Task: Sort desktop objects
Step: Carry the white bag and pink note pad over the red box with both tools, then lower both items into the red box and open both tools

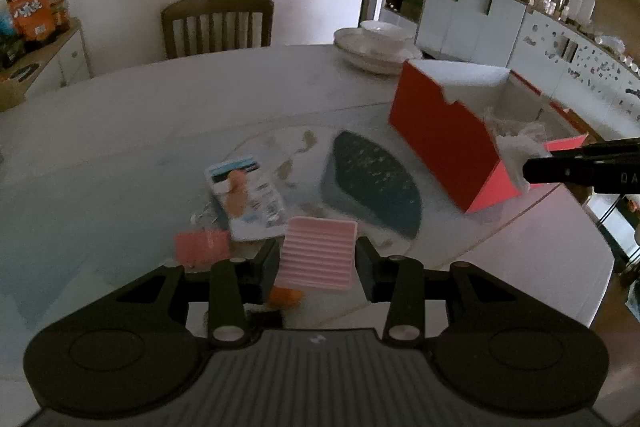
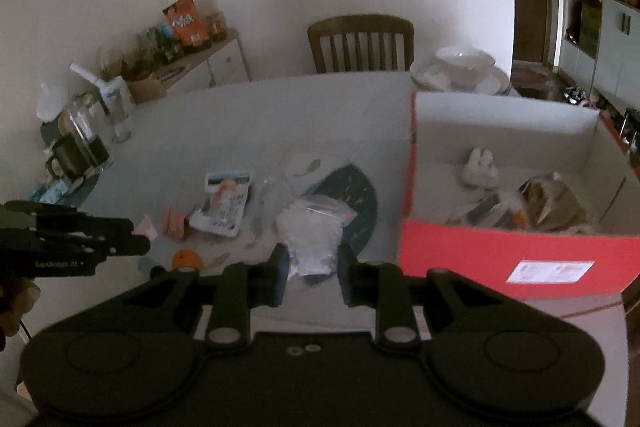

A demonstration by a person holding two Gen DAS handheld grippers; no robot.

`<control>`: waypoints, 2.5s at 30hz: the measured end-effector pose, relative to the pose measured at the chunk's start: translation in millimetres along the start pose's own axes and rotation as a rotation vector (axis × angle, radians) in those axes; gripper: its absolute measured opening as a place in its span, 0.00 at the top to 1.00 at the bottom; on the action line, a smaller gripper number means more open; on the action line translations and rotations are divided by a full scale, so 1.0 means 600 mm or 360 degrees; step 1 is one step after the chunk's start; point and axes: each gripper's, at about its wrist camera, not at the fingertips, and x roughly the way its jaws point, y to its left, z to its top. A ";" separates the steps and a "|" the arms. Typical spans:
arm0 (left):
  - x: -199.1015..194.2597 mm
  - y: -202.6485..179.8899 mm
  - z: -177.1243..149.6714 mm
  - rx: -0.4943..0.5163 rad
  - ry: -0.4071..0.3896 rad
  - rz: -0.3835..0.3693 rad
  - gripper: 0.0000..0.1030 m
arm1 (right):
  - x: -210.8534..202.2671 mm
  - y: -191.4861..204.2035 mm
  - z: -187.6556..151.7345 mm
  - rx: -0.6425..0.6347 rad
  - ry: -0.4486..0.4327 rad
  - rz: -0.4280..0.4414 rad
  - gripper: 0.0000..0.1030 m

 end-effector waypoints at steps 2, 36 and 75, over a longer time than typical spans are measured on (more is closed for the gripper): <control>0.003 -0.015 0.012 0.0001 -0.0008 -0.0010 0.62 | -0.009 -0.016 0.009 0.0000 -0.0017 0.0001 0.76; 0.160 -0.274 0.213 0.0409 -0.0080 -0.0271 0.62 | -0.039 -0.283 0.080 0.0113 -0.0066 -0.0219 0.77; 0.433 -0.389 0.271 0.0717 0.0385 -0.0151 0.61 | 0.086 -0.344 0.057 0.0072 0.0398 -0.0173 0.76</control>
